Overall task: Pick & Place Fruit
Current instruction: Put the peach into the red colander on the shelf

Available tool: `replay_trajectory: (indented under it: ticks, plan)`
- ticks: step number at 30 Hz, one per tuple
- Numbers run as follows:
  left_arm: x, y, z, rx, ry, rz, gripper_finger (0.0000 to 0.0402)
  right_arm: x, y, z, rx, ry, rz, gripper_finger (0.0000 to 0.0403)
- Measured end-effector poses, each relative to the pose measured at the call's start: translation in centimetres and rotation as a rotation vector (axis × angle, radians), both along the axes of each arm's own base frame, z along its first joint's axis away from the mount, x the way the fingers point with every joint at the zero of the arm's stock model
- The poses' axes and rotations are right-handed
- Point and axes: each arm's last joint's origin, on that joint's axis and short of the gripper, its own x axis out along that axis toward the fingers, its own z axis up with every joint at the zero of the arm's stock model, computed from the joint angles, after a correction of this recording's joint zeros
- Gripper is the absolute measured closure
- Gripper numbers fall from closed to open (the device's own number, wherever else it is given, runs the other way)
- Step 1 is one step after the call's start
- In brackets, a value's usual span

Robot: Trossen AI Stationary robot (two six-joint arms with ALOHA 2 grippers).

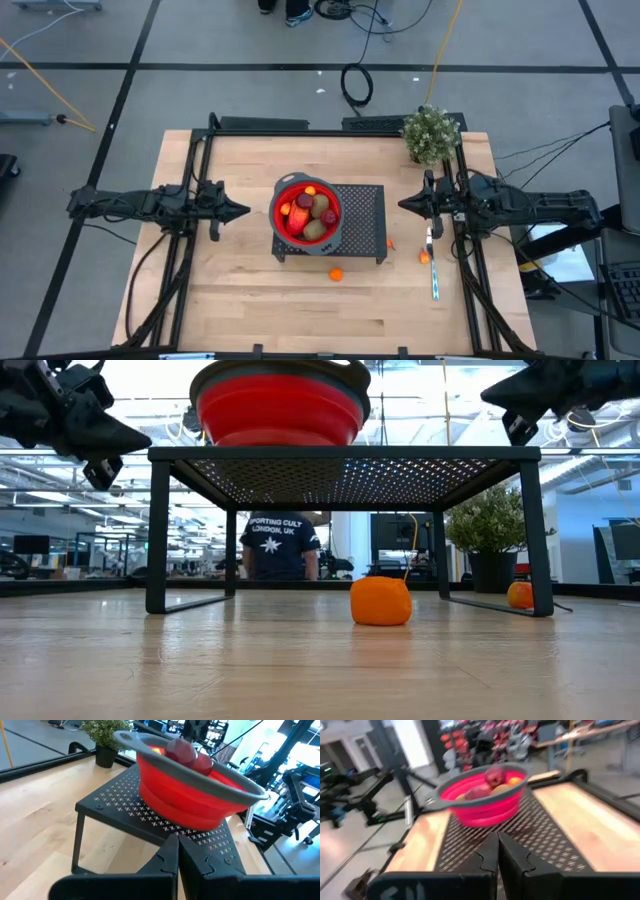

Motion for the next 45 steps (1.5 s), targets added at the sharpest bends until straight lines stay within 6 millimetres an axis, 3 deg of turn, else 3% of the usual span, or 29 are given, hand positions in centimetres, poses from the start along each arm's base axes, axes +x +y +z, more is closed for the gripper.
replay_trajectory:
  ticks: [11,20,31,45]
  plan:
    - [-0.5,0.1,-1.5,-0.007,-0.026,0.01,0.0398,0.4,0.6,3.0,0.007,0.237,0.053,0.0403]
    - [-0.6,0.1,-1.6,-0.001,-0.037,0.011,0.0399,1.4,1.5,4.0,0.032,0.438,0.105,0.0403]
    - [-0.6,0.1,-1.6,0.002,-0.036,0.027,0.0397,1.4,3.5,4.0,0.023,0.694,0.211,0.0403]
    - [-0.6,0.1,-1.6,0.045,-0.031,0.021,0.0391,1.6,6.0,2.2,-0.042,0.907,0.432,0.0403]
